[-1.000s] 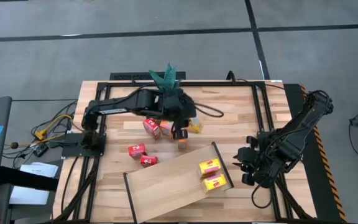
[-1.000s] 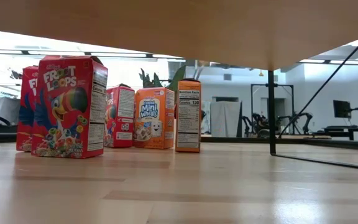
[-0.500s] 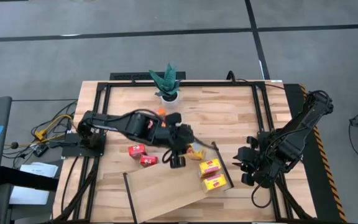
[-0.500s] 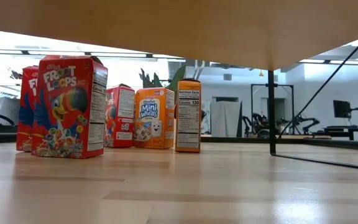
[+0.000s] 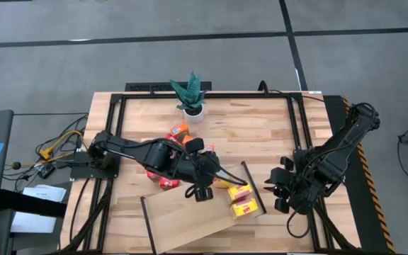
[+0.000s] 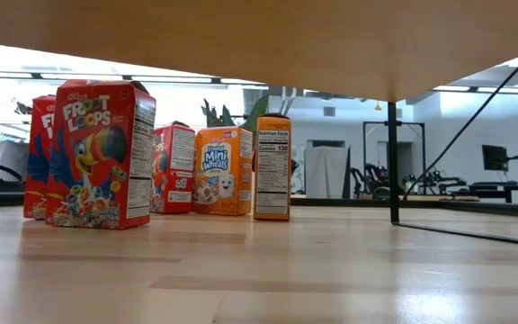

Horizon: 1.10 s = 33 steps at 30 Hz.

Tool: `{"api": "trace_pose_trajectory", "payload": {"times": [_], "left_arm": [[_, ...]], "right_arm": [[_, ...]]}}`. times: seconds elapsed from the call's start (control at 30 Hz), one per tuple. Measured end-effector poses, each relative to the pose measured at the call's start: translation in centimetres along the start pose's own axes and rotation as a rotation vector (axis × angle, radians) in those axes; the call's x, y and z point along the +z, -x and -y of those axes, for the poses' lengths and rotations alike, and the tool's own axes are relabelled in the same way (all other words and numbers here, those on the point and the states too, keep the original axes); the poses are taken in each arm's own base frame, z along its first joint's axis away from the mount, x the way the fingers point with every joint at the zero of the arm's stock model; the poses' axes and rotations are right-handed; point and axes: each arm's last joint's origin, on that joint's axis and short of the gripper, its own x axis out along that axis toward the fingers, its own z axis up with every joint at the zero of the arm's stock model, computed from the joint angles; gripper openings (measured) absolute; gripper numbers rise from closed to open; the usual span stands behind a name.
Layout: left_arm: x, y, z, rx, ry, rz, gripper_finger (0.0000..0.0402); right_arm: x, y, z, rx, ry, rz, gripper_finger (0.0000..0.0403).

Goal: Stack cereal on shelf
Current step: Put the yellow cereal box on the shelf aligned with the yellow cereal boxes

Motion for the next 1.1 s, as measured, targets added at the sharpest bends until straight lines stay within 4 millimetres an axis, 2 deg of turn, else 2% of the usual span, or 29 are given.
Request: {"api": "trace_pose_trajectory", "payload": {"times": [0.3, 0.87, 1.1], "left_arm": [[-0.33, -0.71, 0.40, 0.009, -0.015, -0.025, 0.0128], [-0.30, -0.65, 0.38, 0.008, -0.013, -0.021, 0.0128], [-0.08, -0.64, 0.56, -0.032, -0.002, -0.009, 0.0151]], "right_arm": [[0.00, 0.00, 0.00, 0.000, -0.002, 0.000, 0.0123], [0.02, 0.01, 0.00, -0.003, -0.003, 0.005, 0.0137], [0.02, 0.01, 0.01, -0.003, -0.003, 0.006, 0.0149]]}}
